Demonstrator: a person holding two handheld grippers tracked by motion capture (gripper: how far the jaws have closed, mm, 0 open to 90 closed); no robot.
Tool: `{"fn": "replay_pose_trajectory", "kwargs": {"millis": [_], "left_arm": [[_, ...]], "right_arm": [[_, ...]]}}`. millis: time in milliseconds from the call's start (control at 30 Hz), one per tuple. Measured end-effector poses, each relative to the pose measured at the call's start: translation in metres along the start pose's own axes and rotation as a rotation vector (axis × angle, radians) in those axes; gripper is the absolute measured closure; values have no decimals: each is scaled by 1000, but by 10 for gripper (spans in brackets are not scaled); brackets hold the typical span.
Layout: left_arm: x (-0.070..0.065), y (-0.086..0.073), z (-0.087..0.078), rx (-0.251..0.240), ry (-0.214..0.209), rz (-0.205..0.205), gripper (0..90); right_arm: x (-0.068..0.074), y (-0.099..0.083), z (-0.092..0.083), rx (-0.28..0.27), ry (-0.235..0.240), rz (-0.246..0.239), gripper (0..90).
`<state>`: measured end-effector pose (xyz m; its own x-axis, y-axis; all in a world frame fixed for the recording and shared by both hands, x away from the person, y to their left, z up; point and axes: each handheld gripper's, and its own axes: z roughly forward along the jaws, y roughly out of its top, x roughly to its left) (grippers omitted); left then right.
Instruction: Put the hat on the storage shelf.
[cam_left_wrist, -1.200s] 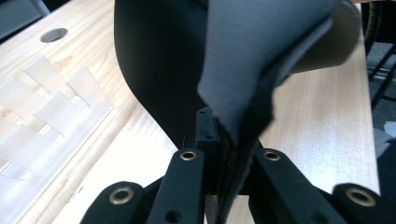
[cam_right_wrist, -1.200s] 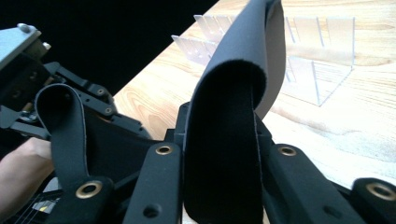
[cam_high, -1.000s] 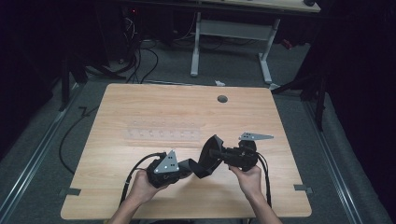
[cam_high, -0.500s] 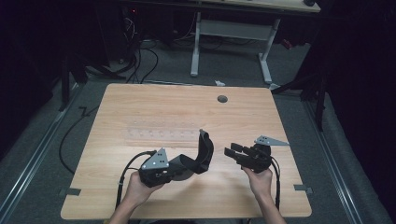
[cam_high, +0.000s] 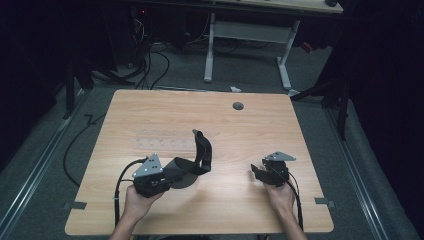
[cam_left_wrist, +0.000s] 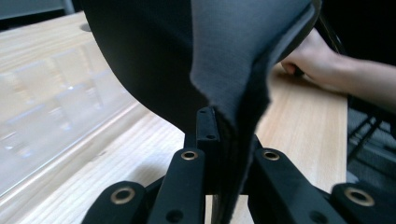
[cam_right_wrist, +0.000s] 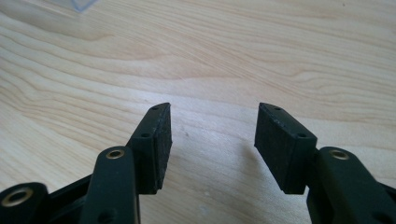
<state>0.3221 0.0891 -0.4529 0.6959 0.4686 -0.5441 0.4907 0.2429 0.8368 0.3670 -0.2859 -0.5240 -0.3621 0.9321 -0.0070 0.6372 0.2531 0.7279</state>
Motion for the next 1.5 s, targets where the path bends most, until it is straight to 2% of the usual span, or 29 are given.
{"fn": "replay_pose_trajectory", "kwargs": {"millis": [67, 200, 500, 633, 867, 967, 1067, 1333, 1500], "left_arm": [[2, 4, -3, -22, 5, -12, 866], [3, 12, -10, -52, 15, -20, 865], [7, 26, -24, -104, 38, -13, 866], [11, 38, -31, -145, 61, -12, 865], [14, 52, -37, -185, 83, -10, 865], [19, 59, -37, -198, 108, -16, 865], [25, 65, -39, -211, 114, -29, 864], [39, 82, -41, -233, 170, 3, 864], [52, 93, -43, -270, 208, 12, 865]], "right_arm": [[-3, -3, 4, 9, -17, 0, 416], [-7, -4, 5, 0, -33, 18, 420], [-6, -4, 5, 1, -40, 22, 400], [-6, -4, 5, 1, -39, 22, 386], [-6, -4, 5, 2, -39, 17, 375], [-5, -4, 5, 2, -38, 16, 374], [-5, -5, 5, 2, -38, 17, 373], [-5, -5, 5, 2, -39, 17, 373], [-5, -5, 5, 2, -38, 17, 369]]}}
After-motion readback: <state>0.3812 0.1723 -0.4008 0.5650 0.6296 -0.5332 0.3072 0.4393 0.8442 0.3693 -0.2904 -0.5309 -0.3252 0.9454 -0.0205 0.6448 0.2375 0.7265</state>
